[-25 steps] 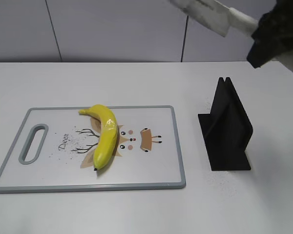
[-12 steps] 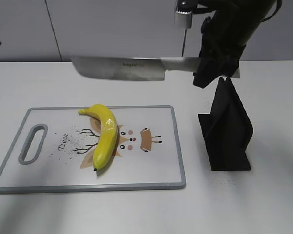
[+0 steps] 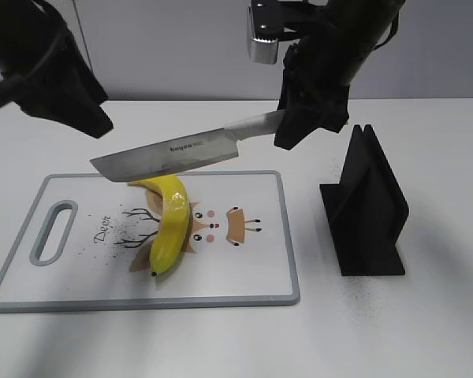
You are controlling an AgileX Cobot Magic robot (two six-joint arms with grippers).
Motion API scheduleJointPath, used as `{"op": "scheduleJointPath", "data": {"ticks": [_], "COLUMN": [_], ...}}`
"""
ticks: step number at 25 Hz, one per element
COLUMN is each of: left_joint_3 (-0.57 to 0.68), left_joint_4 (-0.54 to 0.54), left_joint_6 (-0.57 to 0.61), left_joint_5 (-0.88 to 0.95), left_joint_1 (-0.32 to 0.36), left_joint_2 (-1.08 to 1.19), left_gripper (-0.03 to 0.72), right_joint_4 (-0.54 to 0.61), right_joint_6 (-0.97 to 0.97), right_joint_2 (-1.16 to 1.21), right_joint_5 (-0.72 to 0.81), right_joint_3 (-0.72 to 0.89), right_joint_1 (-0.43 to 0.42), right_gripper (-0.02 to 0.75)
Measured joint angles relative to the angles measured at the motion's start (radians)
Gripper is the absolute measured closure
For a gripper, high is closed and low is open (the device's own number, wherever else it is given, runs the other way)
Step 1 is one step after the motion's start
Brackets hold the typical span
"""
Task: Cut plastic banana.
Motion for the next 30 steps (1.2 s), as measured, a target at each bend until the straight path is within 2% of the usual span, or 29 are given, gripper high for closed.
{"op": "scheduleJointPath", "data": {"ticks": [4,10,13,15,16,17,18,19,21,30], "left_joint_3": [0.000,0.000,0.000,0.000,0.000,0.000,0.000,0.000,0.000,0.000], "left_joint_4": [0.037,0.080,0.083,0.083,0.082,0.082,0.083,0.083,0.086,0.159], "left_joint_6": [0.002,0.008,0.015,0.015,0.015,0.015,0.014,0.007,-0.009,-0.011], "left_joint_5": [-0.053,-0.110,-0.112,-0.097,-0.081,-0.065,-0.054,-0.051,-0.060,-0.087], "left_joint_1": [-0.045,-0.048,-0.048,-0.048,-0.048,-0.048,-0.048,-0.048,-0.049,-0.052], "left_joint_2": [0.061,0.129,0.148,0.160,0.164,0.166,0.169,0.169,0.169,0.227], "left_gripper": [0.100,0.100,0.135,0.240,0.323,0.452,0.545,0.604,0.648,0.661], "right_joint_4": [0.033,0.068,0.109,0.120,0.120,0.120,0.120,0.120,0.120,0.062], "right_joint_6": [-0.020,-0.040,-0.070,-0.073,-0.073,-0.073,-0.072,-0.067,-0.042,0.002], "right_joint_2": [0.005,0.005,0.005,0.005,0.005,0.006,0.006,0.006,0.007,0.126], "right_joint_5": [-0.012,-0.012,-0.012,-0.015,-0.015,-0.015,-0.013,-0.013,-0.016,-0.051], "right_joint_3": [-0.012,-0.012,-0.012,-0.012,-0.012,-0.013,-0.013,-0.013,-0.014,-0.020], "right_joint_1": [0.000,0.000,0.000,0.000,0.000,0.000,0.000,0.000,0.000,0.028], "right_gripper": [0.577,0.577,0.577,0.577,0.577,0.577,0.577,0.577,0.577,0.577]}}
